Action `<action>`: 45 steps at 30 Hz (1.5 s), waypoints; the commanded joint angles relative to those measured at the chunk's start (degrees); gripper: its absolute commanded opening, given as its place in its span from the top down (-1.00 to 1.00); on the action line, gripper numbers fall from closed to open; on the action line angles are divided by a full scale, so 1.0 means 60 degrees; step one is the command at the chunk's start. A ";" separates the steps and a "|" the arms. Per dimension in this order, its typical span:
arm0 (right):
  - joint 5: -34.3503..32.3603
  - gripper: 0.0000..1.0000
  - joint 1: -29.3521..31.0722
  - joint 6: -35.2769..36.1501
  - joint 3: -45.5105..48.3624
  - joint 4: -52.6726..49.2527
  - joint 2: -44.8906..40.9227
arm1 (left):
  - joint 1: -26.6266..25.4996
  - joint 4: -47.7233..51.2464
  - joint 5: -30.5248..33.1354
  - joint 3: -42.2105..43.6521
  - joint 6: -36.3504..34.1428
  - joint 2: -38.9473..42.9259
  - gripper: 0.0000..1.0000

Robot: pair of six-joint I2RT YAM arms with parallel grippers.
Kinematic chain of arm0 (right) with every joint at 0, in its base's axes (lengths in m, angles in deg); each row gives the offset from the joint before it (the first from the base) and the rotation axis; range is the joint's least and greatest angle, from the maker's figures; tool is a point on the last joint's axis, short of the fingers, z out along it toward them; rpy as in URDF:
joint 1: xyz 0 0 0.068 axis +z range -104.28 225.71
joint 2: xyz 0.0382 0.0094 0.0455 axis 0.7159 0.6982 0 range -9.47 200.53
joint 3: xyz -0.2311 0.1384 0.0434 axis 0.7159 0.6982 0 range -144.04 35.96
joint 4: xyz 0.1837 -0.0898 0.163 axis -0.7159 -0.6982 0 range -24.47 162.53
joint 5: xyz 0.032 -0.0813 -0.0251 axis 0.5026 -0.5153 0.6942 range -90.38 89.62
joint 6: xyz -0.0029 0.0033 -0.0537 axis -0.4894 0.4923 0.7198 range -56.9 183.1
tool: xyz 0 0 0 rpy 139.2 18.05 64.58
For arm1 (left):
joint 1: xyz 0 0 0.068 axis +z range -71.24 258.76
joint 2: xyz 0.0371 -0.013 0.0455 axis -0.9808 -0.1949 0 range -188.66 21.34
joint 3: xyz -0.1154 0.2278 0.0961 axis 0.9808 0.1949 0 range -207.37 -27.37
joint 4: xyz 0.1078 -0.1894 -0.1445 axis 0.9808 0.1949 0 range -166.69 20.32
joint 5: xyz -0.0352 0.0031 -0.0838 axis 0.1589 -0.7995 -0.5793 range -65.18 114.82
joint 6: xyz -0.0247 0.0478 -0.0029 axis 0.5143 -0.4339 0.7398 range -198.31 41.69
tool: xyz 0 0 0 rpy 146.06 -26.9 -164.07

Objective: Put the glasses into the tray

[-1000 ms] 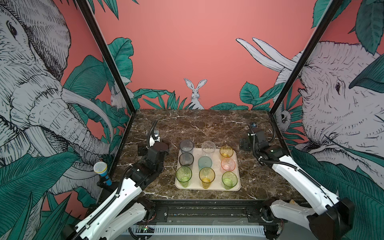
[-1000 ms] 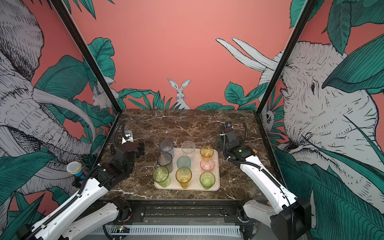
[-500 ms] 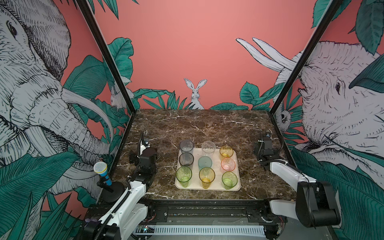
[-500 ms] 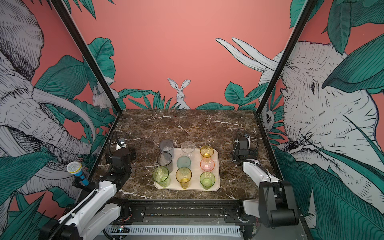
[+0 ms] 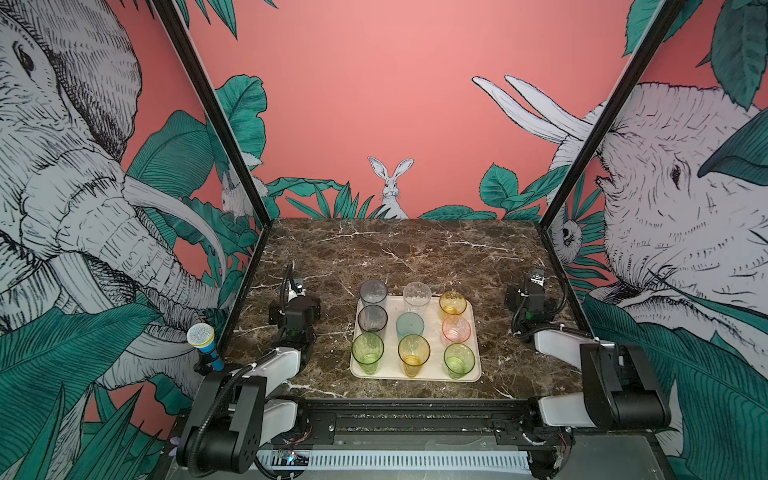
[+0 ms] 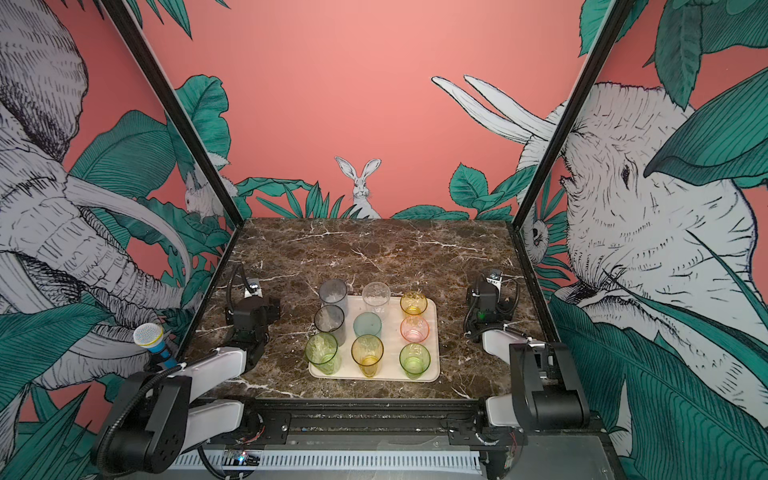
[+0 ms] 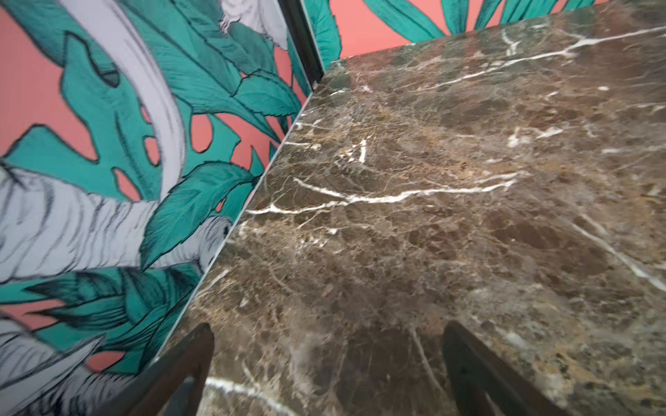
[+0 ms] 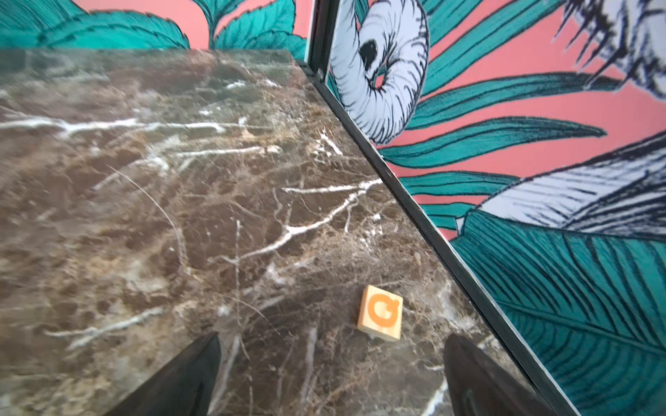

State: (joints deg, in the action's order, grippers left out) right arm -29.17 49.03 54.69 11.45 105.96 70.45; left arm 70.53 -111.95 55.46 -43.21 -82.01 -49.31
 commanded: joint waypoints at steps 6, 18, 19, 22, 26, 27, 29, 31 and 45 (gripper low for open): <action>0.0750 -0.98 -0.0038 0.0533 0.0157 0.2074 0.0791 | 0.0140 -0.1601 -0.0838 -0.0678 -0.0293 -0.1090 -0.99; 0.1668 -0.98 -0.0112 0.0788 0.0831 0.3937 0.1402 | 0.0185 -0.2910 -0.1812 -0.0770 -0.0323 -0.2447 -0.99; 0.1679 -0.98 -0.0123 0.0888 0.1038 0.4604 0.1562 | 0.0189 -0.2724 -0.2033 -0.0891 -0.0371 -0.2480 -0.99; 0.1659 -0.98 -0.0127 0.0796 0.0862 0.3888 0.1392 | 0.0270 -0.2586 -0.2397 -0.1147 -0.0412 -0.2819 -0.99; 0.1701 -0.98 -0.0127 0.0852 0.0840 0.4019 0.1470 | 0.0387 -0.2849 -0.2224 -0.1066 -0.0233 -0.3025 -0.99; 0.1709 -0.98 -0.0127 0.0861 0.0844 0.4000 0.1470 | 0.0379 -0.2920 -0.2194 -0.1052 -0.0238 -0.3048 -0.99; 0.1675 -0.98 -0.0127 0.0857 0.0844 0.4019 0.1457 | 0.0380 -0.2885 -0.2196 -0.1061 -0.0223 -0.3035 -0.99; 0.1677 -0.98 -0.0127 0.0838 0.0830 0.3965 0.1446 | 0.0382 -0.2886 -0.2187 -0.1052 -0.0232 -0.3034 -0.99; 0.1678 -0.98 -0.0134 0.0859 0.0843 0.4001 0.1453 | 0.0465 -0.2800 -0.2303 -0.1115 -0.0157 -0.3071 -0.99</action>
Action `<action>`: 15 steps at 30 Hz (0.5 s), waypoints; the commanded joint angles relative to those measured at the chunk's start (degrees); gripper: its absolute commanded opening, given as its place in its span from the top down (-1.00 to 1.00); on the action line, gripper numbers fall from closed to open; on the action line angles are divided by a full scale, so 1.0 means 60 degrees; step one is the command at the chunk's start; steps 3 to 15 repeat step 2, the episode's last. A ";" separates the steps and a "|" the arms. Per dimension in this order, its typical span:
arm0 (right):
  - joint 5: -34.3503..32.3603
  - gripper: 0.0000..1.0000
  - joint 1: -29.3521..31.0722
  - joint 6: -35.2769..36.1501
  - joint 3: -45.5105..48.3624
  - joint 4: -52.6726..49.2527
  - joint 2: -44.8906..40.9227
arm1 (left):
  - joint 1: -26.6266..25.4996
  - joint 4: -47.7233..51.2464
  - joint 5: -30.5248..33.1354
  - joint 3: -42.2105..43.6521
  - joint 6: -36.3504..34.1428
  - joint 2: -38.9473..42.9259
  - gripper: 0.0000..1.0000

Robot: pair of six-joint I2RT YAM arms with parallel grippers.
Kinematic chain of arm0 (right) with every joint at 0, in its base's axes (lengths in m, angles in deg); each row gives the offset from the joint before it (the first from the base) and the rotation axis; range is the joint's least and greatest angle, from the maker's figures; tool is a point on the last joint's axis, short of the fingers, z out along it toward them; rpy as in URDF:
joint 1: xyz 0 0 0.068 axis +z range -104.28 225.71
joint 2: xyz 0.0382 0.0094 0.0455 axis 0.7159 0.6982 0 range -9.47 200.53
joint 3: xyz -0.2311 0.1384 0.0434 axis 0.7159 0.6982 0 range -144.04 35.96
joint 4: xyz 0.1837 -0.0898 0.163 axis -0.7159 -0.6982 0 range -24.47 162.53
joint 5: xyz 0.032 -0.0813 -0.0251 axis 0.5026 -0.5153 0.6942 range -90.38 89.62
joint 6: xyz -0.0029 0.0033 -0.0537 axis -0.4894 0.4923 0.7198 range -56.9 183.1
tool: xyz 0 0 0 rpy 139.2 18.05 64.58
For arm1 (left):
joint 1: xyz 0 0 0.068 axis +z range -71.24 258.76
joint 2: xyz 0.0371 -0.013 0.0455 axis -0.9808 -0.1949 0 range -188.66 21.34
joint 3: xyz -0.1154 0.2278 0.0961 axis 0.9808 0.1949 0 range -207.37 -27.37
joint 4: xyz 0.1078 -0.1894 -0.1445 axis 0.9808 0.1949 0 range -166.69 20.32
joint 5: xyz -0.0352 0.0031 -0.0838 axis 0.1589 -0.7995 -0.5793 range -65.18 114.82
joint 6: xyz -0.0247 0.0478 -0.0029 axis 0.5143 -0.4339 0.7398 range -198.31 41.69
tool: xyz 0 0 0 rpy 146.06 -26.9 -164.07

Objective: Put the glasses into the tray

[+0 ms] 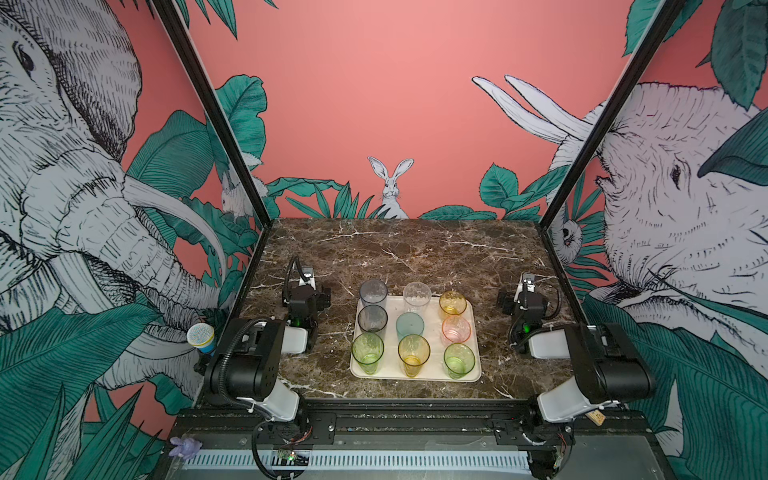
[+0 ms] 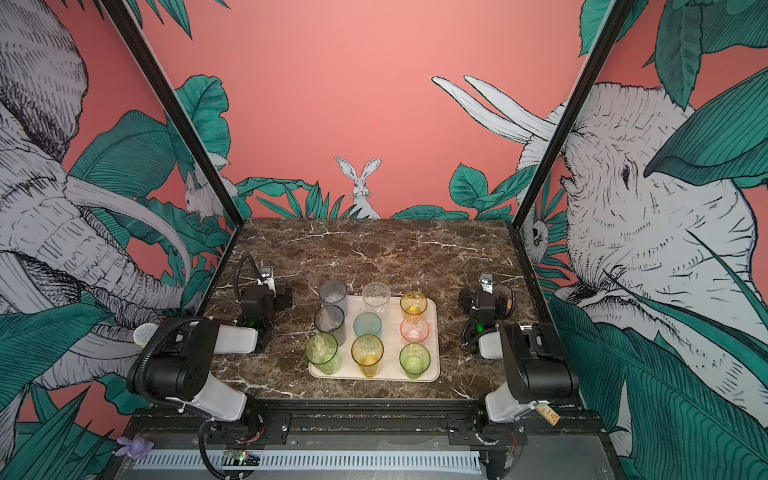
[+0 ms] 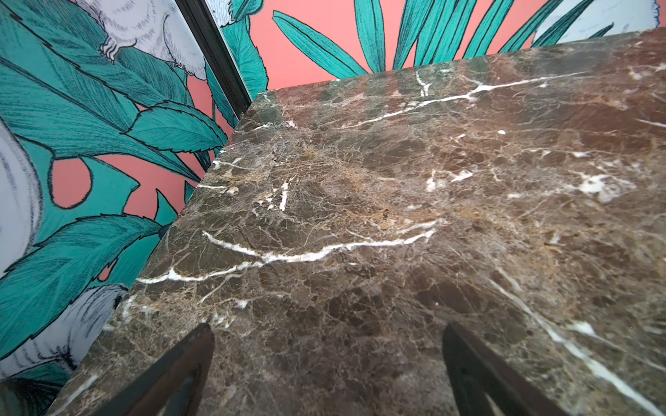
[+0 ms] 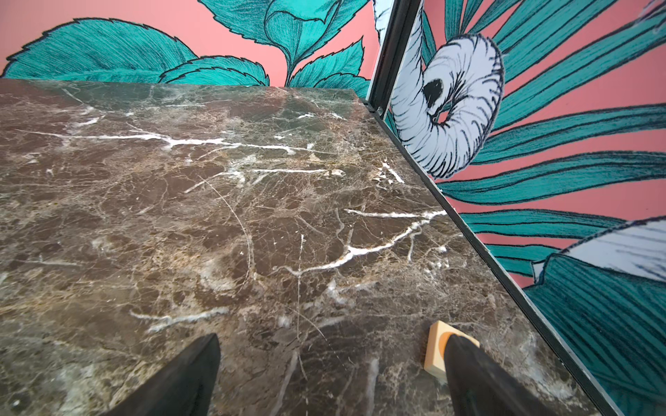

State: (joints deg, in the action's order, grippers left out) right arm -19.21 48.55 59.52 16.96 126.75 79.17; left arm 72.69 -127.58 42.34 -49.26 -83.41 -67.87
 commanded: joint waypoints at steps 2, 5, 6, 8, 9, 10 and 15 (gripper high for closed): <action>0.0012 -0.98 -0.0041 0.0052 -0.0084 0.0508 -0.0006 | 0.0099 -0.0212 -0.0122 -0.0071 0.0073 0.0058 -0.99; 0.0012 -0.98 -0.0041 0.0052 -0.0084 0.0508 -0.0006 | 0.0099 -0.0212 -0.0122 -0.0071 0.0073 0.0058 -0.99; 0.0012 -0.98 -0.0041 0.0052 -0.0084 0.0508 -0.0006 | 0.0099 -0.0212 -0.0122 -0.0071 0.0073 0.0058 -0.99; 0.0012 -0.98 -0.0041 0.0052 -0.0084 0.0508 -0.0006 | 0.0099 -0.0212 -0.0122 -0.0071 0.0073 0.0058 -0.99; 0.0012 -0.98 -0.0041 0.0052 -0.0084 0.0508 -0.0006 | 0.0099 -0.0212 -0.0122 -0.0071 0.0073 0.0058 -0.99; 0.0012 -0.98 -0.0041 0.0052 -0.0084 0.0508 -0.0006 | 0.0099 -0.0212 -0.0122 -0.0071 0.0073 0.0058 -0.99; 0.0012 -0.98 -0.0041 0.0052 -0.0084 0.0508 -0.0006 | 0.0099 -0.0212 -0.0122 -0.0071 0.0073 0.0058 -0.99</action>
